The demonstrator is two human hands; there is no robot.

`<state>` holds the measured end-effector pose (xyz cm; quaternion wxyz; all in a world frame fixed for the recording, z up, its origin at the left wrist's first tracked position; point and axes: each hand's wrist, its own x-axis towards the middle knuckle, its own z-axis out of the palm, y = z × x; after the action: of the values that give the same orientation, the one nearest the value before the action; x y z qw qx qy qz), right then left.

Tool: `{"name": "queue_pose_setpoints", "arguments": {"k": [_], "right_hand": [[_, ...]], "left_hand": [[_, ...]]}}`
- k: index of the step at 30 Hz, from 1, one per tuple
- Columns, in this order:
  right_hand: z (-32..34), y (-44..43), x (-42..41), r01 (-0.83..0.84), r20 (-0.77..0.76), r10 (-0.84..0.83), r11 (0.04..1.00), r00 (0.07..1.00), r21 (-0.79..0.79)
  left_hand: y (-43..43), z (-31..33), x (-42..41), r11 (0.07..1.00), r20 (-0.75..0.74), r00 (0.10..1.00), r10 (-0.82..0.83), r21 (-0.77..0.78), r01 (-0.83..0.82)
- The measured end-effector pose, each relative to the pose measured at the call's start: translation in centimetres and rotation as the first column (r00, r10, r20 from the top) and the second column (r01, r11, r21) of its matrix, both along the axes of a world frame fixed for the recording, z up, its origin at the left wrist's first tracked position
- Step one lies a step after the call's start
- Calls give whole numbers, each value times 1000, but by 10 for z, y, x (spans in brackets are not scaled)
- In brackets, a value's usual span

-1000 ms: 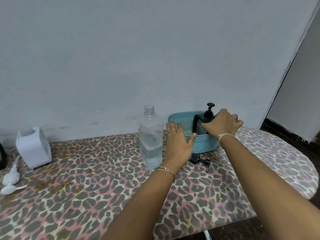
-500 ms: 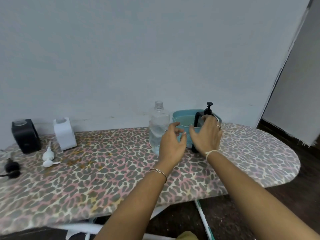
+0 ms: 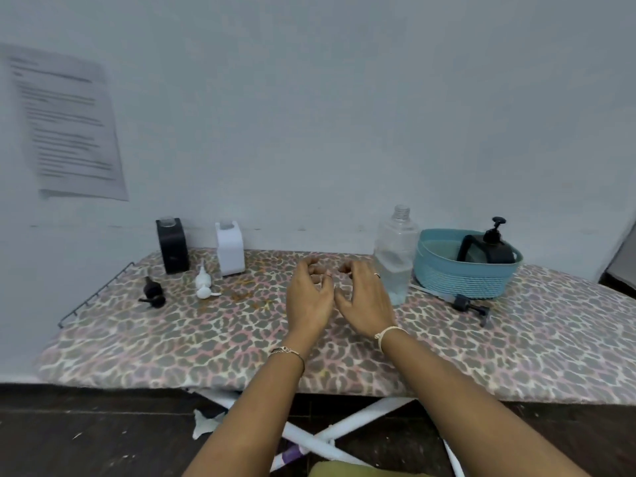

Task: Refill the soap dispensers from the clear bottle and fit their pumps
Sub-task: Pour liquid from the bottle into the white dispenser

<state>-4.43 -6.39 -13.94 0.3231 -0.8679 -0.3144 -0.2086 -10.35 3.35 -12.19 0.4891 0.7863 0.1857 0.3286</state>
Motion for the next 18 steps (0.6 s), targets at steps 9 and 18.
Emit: {"name": "queue_pose_setpoints", "arguments": {"k": [9, 18], "right_hand": [[-5, 115, 16, -172, -353, 172, 985, 920, 30], [1, 211, 51, -284, -483, 326, 945, 813, 160]], "left_hand": [[125, -2, 15, 923, -86, 920, 383, 66, -379], [192, -5, 55, 933, -108, 934, 341, -85, -350]]}}
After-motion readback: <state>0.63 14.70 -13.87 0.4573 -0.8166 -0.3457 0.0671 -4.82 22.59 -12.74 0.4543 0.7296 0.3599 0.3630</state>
